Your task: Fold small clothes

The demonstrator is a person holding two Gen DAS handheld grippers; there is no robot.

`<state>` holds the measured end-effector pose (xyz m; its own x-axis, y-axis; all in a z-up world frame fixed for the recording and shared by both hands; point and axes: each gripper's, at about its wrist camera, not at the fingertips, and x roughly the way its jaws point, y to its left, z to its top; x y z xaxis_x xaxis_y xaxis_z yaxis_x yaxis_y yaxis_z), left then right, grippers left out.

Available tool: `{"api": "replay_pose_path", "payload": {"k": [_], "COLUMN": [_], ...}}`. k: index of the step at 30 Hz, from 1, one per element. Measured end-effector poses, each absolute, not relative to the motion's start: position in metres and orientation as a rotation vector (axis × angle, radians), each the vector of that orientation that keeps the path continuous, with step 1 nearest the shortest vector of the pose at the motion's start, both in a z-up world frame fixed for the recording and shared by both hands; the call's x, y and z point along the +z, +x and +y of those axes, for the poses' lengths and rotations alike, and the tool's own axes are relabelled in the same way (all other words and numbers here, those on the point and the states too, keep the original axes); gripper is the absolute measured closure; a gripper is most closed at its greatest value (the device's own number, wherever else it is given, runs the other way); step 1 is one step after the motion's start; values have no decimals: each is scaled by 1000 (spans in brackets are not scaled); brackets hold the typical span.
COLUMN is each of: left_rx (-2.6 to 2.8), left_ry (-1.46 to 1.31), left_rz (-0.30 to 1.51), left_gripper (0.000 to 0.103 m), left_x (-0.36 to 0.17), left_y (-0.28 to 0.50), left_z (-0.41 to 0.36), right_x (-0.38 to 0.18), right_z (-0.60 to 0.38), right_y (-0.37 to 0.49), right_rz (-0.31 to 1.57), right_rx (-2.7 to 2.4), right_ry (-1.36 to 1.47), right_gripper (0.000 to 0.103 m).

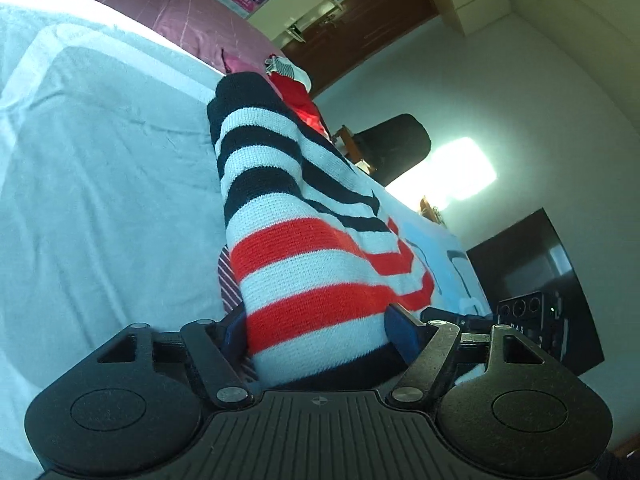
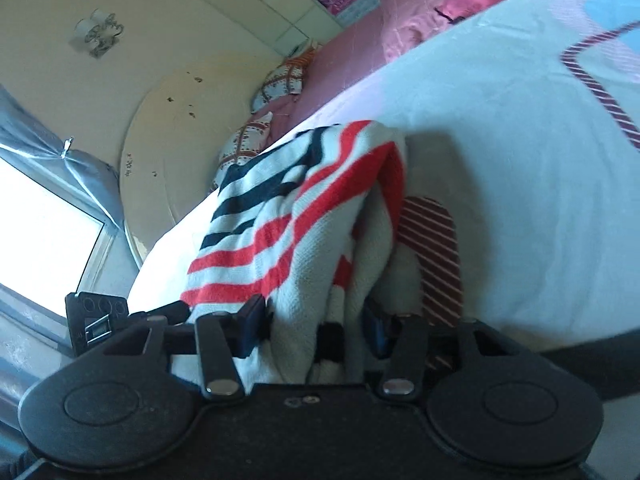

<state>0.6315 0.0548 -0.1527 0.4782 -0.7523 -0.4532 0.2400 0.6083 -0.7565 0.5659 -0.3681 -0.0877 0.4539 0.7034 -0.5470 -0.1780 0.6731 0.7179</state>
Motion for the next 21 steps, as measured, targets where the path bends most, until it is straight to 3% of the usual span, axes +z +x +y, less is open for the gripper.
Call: {"api": "replay_pose_path", "payload": {"k": [2,10,12,14,16,17,18,19,21], "left_rx": [-663,-667,-671,-684,-658,-642,-613,-580,-542], "left_ry": [-661,-677,-675,-659,-613,-583,-538,-491,-488], "left_rz": [875,865,852,839,823,818,814,814,811], "left_gripper": [31,30,24,11,10,14,20,33,45], "left_x": [-151,-153,-153,-151,-147,-145,-142,-139,-135], "left_y": [632,632,634,635,633,632,630,629,627], "left_z": [54,58,52,43,33,28,23,19,17], "right_x": [-88,-104,-103,-102,-96,-94,-97,-101,-104], "right_z": [-379,-402,-386,-364,-347,-343,-342,-345,-349], "right_y": [564,567,580,592,595,595,594,591,586], "right_rz": [954,977,1008,1023,989,973,969,959,925], "right_rx": [581,625,677,733,731,724,711,706,709], "right_ry": [669,805,771,722,649,638,638,657,673], "right_gripper": [41,36,36,35,39,53,58,60,62]}}
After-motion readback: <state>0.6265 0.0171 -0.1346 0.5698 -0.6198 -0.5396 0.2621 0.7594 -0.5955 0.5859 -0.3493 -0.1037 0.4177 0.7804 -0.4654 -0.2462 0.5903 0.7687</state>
